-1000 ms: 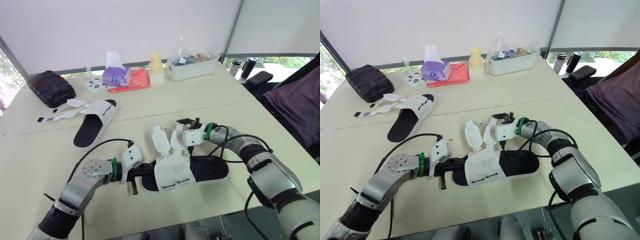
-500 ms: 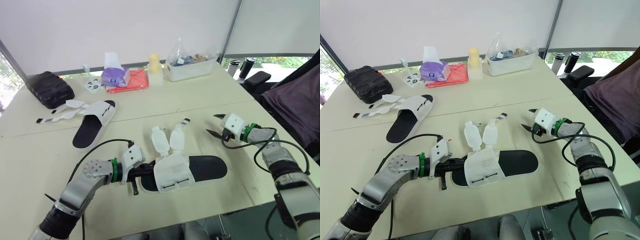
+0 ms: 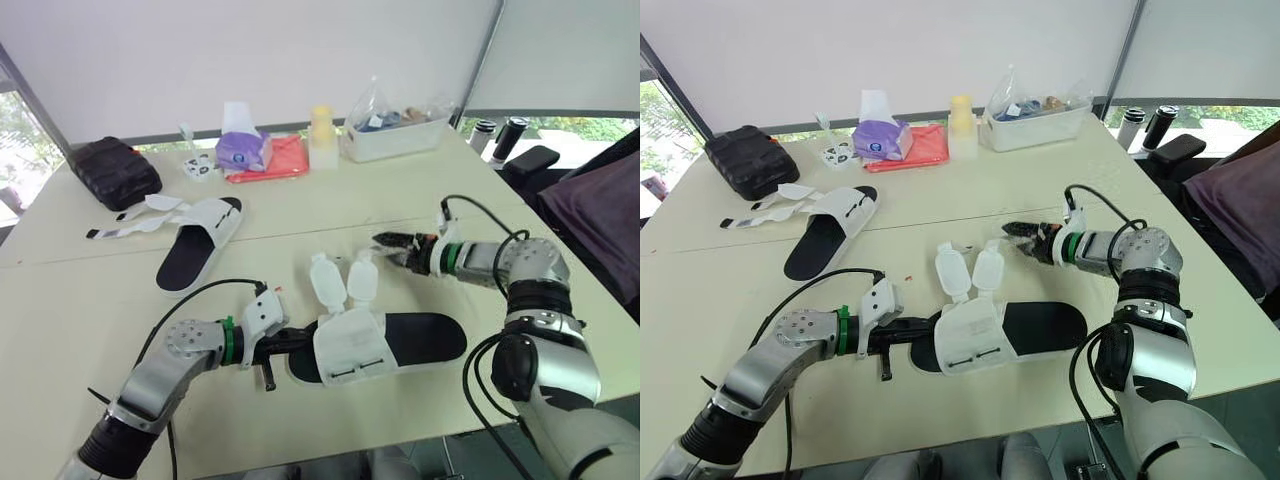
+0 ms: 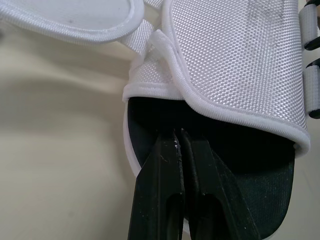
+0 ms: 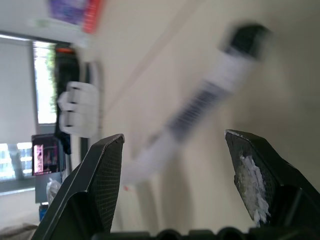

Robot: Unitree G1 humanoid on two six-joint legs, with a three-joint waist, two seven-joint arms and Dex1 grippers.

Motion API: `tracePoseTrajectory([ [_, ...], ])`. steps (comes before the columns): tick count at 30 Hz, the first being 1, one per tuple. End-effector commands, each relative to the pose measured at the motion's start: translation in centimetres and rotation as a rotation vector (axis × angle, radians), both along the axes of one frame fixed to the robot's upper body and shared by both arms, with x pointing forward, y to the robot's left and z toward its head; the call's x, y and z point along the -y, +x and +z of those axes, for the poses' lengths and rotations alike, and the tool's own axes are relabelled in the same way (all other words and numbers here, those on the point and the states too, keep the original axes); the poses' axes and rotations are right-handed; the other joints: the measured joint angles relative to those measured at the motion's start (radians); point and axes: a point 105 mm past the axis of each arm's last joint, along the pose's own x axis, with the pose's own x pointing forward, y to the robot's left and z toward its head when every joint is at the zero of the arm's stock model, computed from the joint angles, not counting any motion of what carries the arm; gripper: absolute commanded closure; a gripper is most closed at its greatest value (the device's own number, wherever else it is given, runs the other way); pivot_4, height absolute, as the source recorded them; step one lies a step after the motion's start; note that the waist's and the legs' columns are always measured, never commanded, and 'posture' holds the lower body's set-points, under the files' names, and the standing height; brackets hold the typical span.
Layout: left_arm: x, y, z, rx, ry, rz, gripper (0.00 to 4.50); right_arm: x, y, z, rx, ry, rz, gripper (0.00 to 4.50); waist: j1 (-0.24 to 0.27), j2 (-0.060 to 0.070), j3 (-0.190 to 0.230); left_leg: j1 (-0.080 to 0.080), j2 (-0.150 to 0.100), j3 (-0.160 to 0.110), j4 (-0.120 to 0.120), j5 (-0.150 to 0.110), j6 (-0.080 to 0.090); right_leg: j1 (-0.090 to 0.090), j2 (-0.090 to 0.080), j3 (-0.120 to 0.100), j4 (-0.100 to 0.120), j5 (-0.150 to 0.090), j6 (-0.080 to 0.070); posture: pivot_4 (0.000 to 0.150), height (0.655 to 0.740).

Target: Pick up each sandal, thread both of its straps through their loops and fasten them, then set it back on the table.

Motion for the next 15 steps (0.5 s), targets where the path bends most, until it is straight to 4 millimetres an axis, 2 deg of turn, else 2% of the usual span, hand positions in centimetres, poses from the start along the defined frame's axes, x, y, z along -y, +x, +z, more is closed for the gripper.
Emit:
tracePoseTrajectory([
  [1, -0.4, 0.0, 0.4, 0.019, -0.004, 0.02, 4.38, -0.1, 0.2, 0.9, 0.005, -0.009, 0.005, 1.04, -0.008, 0.0, 0.0, -0.001, 0.0, 0.0, 0.0, 0.0, 0.0, -0.001, 0.0, 0.0, 0.0, 0.0, 0.0, 0.15, 0.74],
  [6, -0.4, -0.2, 0.3, 0.016, -0.01, 0.035, 4.38, -0.7, 0.3, 1.4, 0.011, 0.041, 0.005, 1.04, -0.01, 0.0, 0.0, -0.001, 0.0, 0.0, 0.0, 0.0, 0.0, -0.001, 0.0, 0.0, 0.001, 0.0, 0.0, 0.15, 0.74],
  [9, 0.0, -0.3, 0.0, 0.014, -0.013, 0.028, 4.38, -2.5, 1.6, 1.8, 0.046, 0.095, -0.015, 1.04, -0.018, 0.0, 0.0, 0.0, 0.001, 0.0, 0.0, 0.0, 0.0, -0.001, 0.001, 0.0, 0.001, 0.0, 0.0, 0.15, 0.74],
  [12, 0.4, -0.3, 0.1, 0.02, -0.016, 0.018, 4.38, -2.8, 2.7, 1.2, 0.059, 0.077, -0.075, 1.04, -0.018, 0.001, 0.0, 0.0, 0.001, 0.0, 0.0, 0.0, 0.0, -0.001, 0.001, 0.0, 0.002, 0.0, 0.001, 0.15, 0.74],
  [13, 0.4, -0.2, 0.2, 0.021, -0.017, 0.018, 4.38, -2.8, 3.0, 1.1, 0.061, 0.078, -0.088, 1.57, -0.016, 0.001, 0.0, 0.0, 0.001, 0.0, 0.0, 0.0, 0.0, -0.001, 0.002, 0.0, 0.002, 0.0, 0.001, 0.15, 0.74],
  [15, 0.2, -0.2, 0.2, 0.023, -0.011, 0.02, 4.38, -3.0, 3.3, 1.4, 0.076, 0.093, -0.095, 2.33, -0.012, 0.001, 0.0, -0.001, 0.001, 0.0, 0.0, 0.0, 0.0, -0.001, 0.001, 0.0, 0.001, 0.0, 0.001, 0.15, 0.74],
])
